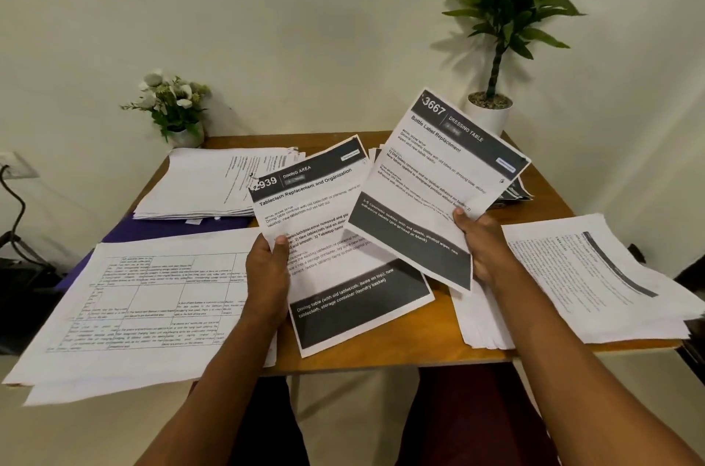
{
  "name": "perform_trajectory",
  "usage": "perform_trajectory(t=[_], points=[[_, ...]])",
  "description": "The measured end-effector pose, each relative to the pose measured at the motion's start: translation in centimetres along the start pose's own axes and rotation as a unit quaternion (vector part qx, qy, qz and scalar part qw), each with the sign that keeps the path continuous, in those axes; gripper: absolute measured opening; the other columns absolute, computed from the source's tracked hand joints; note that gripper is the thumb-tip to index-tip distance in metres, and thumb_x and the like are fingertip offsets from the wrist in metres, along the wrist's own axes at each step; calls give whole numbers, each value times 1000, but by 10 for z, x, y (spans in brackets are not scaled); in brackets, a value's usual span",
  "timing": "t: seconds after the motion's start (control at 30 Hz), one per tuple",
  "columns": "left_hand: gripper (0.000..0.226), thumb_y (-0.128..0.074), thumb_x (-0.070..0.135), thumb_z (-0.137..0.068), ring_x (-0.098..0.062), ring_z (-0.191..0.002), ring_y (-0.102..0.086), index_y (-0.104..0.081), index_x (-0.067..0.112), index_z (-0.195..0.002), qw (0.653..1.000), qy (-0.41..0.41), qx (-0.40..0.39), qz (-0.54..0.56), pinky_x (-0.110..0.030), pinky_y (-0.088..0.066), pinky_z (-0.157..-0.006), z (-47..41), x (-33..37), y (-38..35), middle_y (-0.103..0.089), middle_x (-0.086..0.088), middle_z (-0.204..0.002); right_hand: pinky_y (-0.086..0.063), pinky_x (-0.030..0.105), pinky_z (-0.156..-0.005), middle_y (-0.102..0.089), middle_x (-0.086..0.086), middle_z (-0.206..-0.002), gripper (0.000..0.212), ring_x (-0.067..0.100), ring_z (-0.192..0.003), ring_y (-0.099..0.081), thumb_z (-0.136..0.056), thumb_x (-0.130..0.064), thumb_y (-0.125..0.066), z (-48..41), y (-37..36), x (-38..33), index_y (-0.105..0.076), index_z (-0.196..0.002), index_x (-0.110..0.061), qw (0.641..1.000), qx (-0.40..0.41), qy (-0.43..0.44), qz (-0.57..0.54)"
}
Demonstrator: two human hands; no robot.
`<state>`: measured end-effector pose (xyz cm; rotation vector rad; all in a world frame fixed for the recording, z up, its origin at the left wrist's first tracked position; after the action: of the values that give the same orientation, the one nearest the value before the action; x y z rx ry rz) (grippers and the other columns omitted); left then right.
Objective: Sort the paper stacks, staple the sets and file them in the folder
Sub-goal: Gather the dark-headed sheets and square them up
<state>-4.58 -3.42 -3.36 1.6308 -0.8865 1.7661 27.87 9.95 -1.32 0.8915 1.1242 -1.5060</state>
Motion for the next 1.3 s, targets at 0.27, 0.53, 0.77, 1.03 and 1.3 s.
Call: perform_trajectory(t=[0.27,0.53,0.77,1.03,1.3], points=[[21,-52,23,-106,-14,-104,-72,-66,25,-122,999,-33,1,33,-33,-59,-82,-18,58,-2,-74,7,-116,-62,36,-61,-77,11,-107,23,24,-87,-77,-103,-18,-59,-2,-3,-3,-64,-123,-8,1000,9,2,10],[21,-49,23,-107,-15,-103,-73,-68,33,-110,997,-79,-7,-20,-36,-60,-82,-34,116,63,-75,10,-113,-59,44,-90,-75,4,-112,8,23,-98,-74,-101,-21,-63,-9,-4,-14,-65,-108,-19,996,10,43,76],[23,-48,15,-106,-16,-105,-72,-67,26,-113,996,-84,-27,13,-31,-62,-83,-30,115,70,-75,4,-116,-58,40,-87,-74,5,-111,19,21,-97,-71,-100,-23,-64,-8,-14,-7,-61,-117,-13,989,-8,57,138],[23,-50,19,-106,-18,-111,-70,-66,25,-122,995,-79,-55,30,-40,-58,-93,-27,119,52,-73,1,-123,-55,42,-98,-75,-1,-110,17,20,-104,-70,-100,-21,-64,0,-31,-13,-68,-116,-17,973,-46,106,198],[23,-53,33,-105,-12,-103,-67,-64,19,-120,992,-52,-19,-117,-39,-57,-93,-15,73,3,-70,7,-115,-58,45,-94,-74,-1,-119,25,21,-106,-73,-99,-28,-65,29,-75,-14,-65,-123,-23,961,-193,40,194]])
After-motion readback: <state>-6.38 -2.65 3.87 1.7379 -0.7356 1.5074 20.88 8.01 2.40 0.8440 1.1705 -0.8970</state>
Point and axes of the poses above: each hand's wrist, its own z-axis away from the middle knuckle, its own y-axis out of the back of the hand, x = y × z, the point moved 5 cm from there along -z, towards the middle knuckle
